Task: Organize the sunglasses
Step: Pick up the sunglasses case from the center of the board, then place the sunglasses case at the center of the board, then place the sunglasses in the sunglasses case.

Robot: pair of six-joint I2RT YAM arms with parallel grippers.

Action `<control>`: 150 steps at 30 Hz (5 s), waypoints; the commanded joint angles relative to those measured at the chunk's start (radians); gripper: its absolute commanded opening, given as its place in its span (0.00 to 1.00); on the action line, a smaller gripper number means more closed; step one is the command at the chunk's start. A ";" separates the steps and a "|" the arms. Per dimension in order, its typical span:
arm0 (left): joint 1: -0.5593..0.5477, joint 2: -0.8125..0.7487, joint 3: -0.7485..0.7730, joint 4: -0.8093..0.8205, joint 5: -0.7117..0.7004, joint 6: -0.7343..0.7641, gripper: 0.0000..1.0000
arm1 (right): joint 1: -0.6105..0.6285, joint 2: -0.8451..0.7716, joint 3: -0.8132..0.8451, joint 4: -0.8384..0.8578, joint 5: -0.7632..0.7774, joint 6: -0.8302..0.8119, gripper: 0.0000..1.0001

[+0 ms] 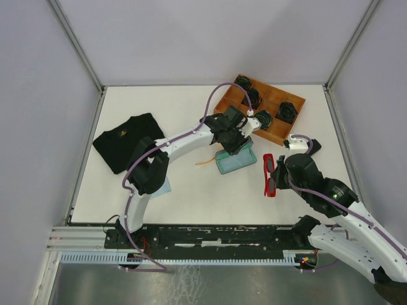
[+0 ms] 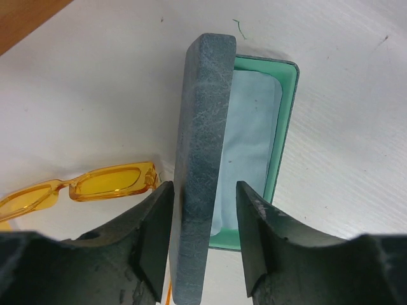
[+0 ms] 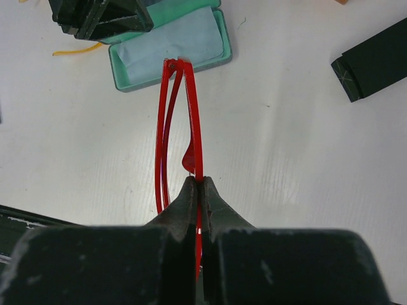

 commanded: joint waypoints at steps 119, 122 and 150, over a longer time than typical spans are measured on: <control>-0.087 -0.799 -0.965 0.368 -0.401 -1.041 0.45 | 0.023 0.781 -0.237 1.088 -0.502 0.485 0.00; -0.088 -0.784 -0.960 0.371 -0.392 -1.039 0.44 | 0.032 0.793 -0.236 1.097 -0.506 0.485 0.00; -0.088 -0.756 -0.950 0.373 -0.367 -1.026 0.40 | 0.062 0.879 -0.240 1.176 -0.492 0.495 0.00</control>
